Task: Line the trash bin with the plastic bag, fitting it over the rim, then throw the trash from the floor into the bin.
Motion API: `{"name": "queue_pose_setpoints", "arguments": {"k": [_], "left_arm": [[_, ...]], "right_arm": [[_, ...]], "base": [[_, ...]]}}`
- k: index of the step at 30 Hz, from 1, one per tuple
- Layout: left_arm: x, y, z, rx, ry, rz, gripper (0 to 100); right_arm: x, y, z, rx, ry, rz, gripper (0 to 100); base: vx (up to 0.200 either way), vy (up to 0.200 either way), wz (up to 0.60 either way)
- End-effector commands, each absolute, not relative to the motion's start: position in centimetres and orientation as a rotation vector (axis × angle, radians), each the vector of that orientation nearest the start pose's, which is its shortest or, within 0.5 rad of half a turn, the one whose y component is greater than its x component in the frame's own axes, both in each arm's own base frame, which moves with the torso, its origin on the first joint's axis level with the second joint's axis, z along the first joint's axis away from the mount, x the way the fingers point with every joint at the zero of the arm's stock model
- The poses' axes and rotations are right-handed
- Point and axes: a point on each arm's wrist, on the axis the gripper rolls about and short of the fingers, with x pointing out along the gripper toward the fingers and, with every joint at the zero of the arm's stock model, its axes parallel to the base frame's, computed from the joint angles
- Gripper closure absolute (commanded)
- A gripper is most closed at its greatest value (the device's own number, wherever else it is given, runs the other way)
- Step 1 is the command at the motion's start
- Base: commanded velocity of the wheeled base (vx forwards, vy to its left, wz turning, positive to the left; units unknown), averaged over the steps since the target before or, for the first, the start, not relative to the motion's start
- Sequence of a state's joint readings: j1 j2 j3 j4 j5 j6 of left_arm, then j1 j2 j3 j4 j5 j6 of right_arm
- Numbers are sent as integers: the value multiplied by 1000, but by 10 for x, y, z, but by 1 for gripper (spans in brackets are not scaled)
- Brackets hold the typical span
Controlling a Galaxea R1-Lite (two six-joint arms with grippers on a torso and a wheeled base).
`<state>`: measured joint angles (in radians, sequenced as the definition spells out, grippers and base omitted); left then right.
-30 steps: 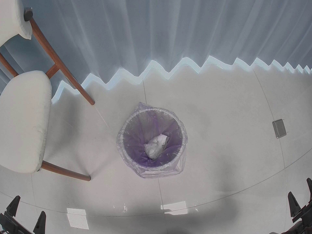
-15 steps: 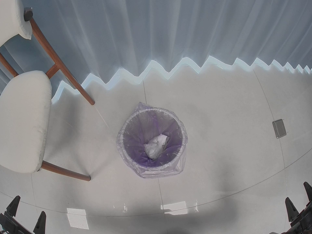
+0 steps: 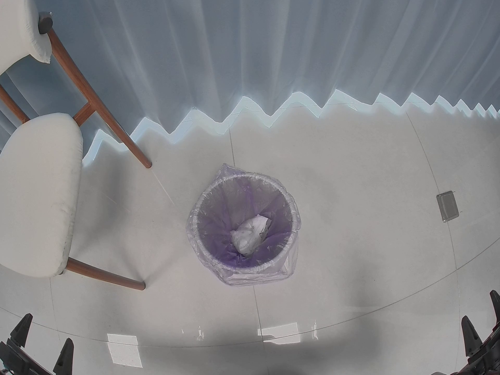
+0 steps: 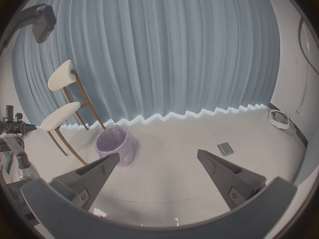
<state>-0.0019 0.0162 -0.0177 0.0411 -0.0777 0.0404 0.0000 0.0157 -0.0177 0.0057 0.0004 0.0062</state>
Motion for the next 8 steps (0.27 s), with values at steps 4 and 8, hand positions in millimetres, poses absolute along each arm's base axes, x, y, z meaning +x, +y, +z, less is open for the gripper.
{"name": "queue_pose_setpoints", "arguments": {"k": [4, 8], "left_arm": [[-23, -2, 71, 38, 40, -81, 0], [-23, -2, 71, 40, 40, -82, 0]], "right_arm": [[-23, 0, 75, 6, 5, 0, 0], [-23, 0, 75, 3, 5, 3, 0]], "base": [[0, 0, 0], [0, 0, 0]]}}
